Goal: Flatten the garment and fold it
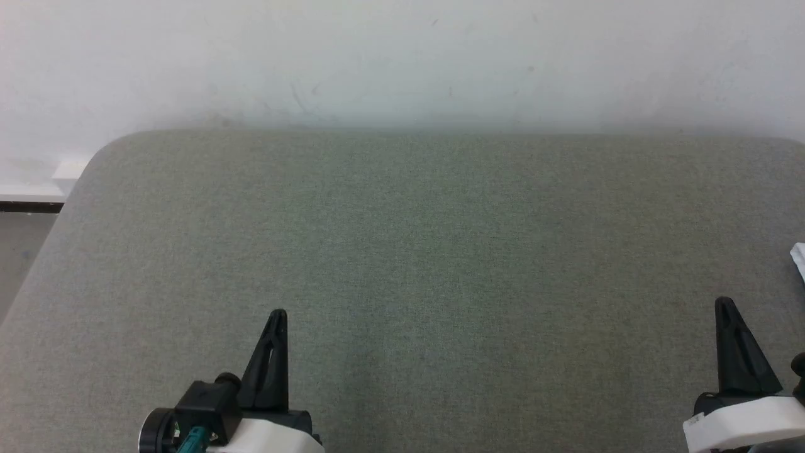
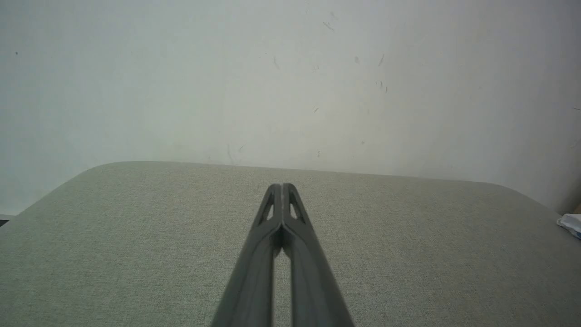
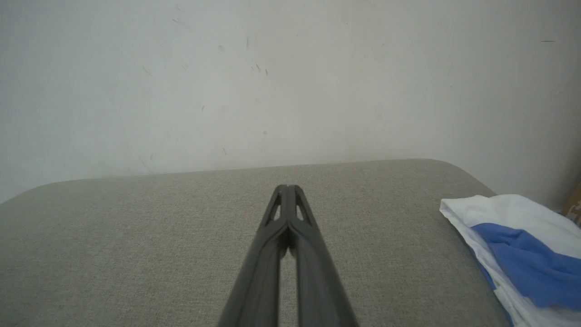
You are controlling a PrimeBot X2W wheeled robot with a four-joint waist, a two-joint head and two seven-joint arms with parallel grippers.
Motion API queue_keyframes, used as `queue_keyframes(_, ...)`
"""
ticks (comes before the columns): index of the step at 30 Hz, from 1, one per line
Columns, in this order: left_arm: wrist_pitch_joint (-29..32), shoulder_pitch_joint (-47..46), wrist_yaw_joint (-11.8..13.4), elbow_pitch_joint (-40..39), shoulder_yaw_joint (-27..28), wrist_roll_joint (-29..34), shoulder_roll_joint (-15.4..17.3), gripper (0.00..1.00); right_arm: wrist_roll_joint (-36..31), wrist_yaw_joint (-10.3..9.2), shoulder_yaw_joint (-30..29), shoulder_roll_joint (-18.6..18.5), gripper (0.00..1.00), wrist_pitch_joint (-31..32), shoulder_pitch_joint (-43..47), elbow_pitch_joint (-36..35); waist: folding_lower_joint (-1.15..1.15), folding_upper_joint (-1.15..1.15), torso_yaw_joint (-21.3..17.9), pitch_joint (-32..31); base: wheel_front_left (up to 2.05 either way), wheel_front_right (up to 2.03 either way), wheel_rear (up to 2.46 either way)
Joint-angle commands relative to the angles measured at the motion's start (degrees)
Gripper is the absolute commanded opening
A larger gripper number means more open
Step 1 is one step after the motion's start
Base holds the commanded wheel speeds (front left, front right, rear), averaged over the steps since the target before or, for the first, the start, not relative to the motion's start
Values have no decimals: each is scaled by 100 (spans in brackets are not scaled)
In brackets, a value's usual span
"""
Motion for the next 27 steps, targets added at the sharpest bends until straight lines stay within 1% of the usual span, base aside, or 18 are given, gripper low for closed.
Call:
queue_keyframes(1, 33, -11, -22, 5, 36, 38, -19, 0, -23, 0, 23, 1, 0, 10, -17, 7, 0, -1, -4, 0, 0, 0, 0)
queue_keyframes(27, 337, -108, -223, 52, 370, 383, -187, 0, -231, -3, 245, 6, 0, 171, -169, 65, 0, -1, -59, 7, 0, 0, 0)
